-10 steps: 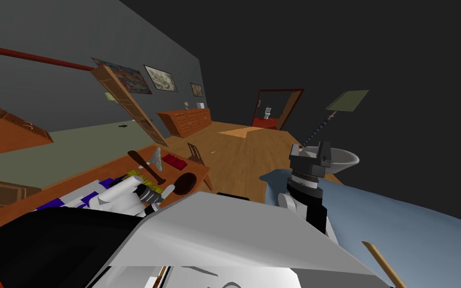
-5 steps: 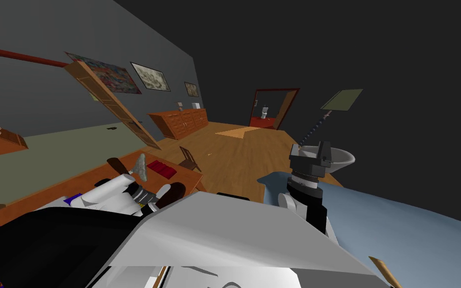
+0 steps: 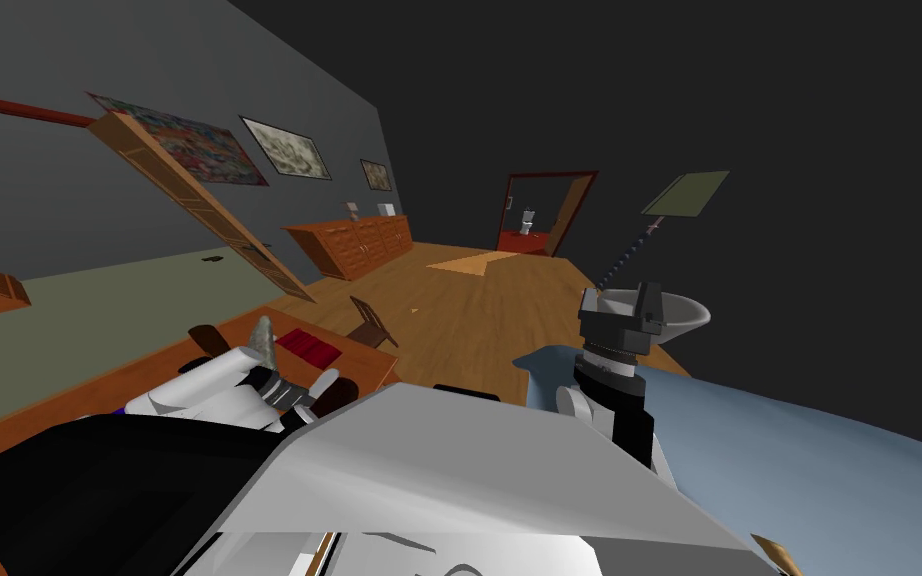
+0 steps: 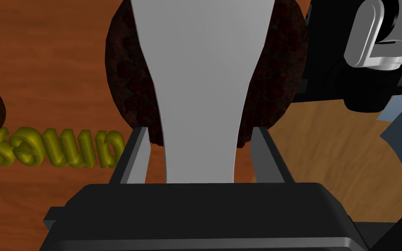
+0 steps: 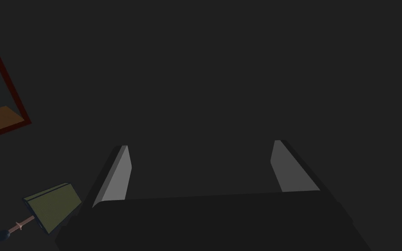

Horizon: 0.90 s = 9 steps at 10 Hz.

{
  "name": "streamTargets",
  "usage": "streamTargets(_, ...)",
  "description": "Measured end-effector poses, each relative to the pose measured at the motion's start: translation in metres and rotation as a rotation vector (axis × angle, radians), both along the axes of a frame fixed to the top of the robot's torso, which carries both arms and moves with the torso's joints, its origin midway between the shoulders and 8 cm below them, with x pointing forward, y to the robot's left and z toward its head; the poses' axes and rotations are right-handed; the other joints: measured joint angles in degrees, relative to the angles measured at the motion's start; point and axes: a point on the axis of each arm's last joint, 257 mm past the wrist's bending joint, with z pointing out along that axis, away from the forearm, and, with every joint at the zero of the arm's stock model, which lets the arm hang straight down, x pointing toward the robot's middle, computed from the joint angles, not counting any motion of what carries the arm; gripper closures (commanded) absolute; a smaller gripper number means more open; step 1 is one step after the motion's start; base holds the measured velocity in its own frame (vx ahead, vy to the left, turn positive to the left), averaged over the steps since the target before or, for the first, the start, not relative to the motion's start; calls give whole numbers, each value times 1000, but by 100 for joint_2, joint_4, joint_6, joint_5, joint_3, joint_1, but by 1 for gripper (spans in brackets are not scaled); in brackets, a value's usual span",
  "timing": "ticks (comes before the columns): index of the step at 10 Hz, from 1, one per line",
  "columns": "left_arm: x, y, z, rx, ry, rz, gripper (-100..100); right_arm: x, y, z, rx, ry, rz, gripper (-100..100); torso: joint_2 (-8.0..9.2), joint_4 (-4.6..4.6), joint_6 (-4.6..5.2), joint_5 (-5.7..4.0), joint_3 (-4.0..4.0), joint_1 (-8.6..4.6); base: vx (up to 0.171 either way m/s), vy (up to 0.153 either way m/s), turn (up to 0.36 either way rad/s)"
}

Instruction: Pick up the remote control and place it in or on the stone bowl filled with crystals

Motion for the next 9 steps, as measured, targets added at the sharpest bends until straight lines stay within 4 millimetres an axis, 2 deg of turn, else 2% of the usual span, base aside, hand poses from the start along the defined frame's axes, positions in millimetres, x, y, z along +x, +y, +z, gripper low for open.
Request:
streamTargets(4, 0, 0, 0, 0, 0, 0, -100, 0, 0, 0, 0, 0, 0, 0, 17, 4, -1, 1, 11, 6, 0, 0, 0)
streamTargets(5, 0, 0, 0, 0, 0, 0, 0, 0, 0, 0, 0, 0, 0, 0, 18, 4, -1, 1, 11, 7, 0, 0, 0)
streamTargets(6, 0, 0, 0, 0, 0, 0, -100, 0, 0, 0, 0, 0, 0, 0, 18, 4, -1, 1, 11, 7, -17, -35, -3)
streamTargets(9, 10, 18, 17, -2, -1, -4, -100, 0, 0, 0, 0, 0, 0, 0, 30, 7, -1, -4, 18, -14, -32, -54, 1)
